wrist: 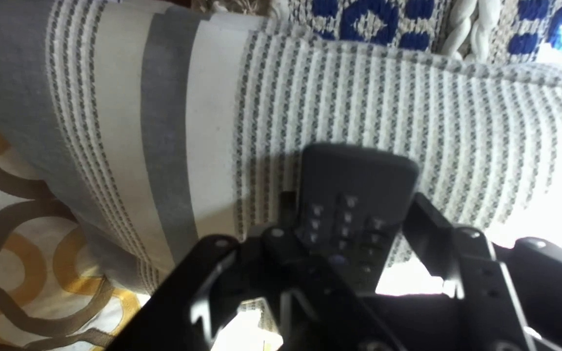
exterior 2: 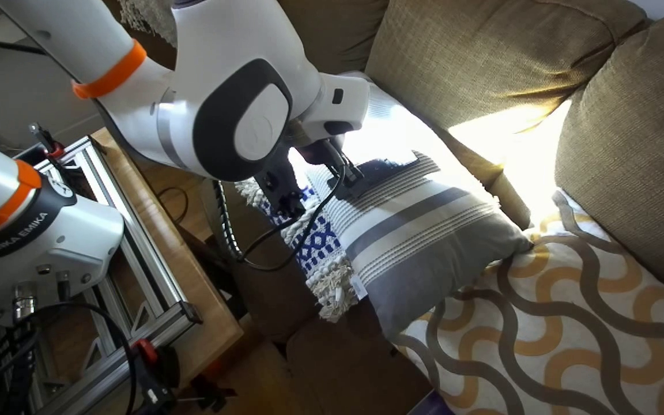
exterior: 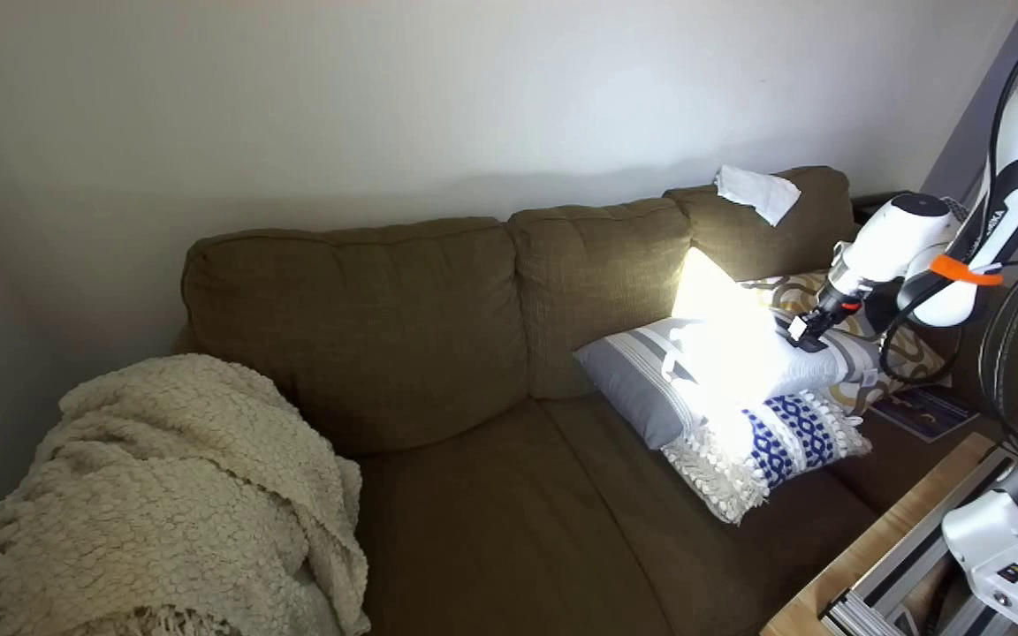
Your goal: Put the remote on top of the pillows
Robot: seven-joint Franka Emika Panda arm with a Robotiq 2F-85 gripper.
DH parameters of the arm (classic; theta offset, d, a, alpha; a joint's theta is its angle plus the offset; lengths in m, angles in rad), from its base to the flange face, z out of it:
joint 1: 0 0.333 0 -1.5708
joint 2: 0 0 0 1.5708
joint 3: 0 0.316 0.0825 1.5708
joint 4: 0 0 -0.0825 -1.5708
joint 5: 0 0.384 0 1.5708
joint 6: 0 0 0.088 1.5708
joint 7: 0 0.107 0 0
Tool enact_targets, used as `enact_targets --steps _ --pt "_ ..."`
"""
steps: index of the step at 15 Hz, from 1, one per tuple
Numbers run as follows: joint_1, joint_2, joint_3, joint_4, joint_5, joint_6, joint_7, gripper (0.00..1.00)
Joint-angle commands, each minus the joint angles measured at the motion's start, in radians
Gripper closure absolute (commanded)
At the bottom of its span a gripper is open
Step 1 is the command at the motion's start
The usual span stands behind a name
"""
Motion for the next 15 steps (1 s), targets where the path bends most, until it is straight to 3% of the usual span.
enact_targets --steps 1,2,6,7,9,10,11,12,15 --pt "-0.074 -0.034 0.075 -0.032 0.059 -0.012 -0.084 0.10" --pt "-0.022 -0.068 0.054 -0.086 0.247 0.003 -0.254 0.03" --pt "-0.013 -0.196 0.074 -0.171 0.432 -0.020 -0.394 0.00" --pt "-0.034 -0.234 0.076 -0.173 0.341 -0.045 -0.303 0.00" --pt "-0.033 -0.314 0.076 -0.211 0.373 -0.088 -0.285 0.00" --pt "0.017 -0.355 0.056 -0.253 0.533 -0.107 -0.382 0.00" --pt "0.033 -0.391 0.047 -0.273 0.580 -0.115 -0.385 0.00" --pt "-0.037 -0.347 0.119 -0.194 0.475 -0.139 -0.234 0.00" --pt "-0.010 -0.375 0.142 -0.197 0.560 -0.135 -0.179 0.00"
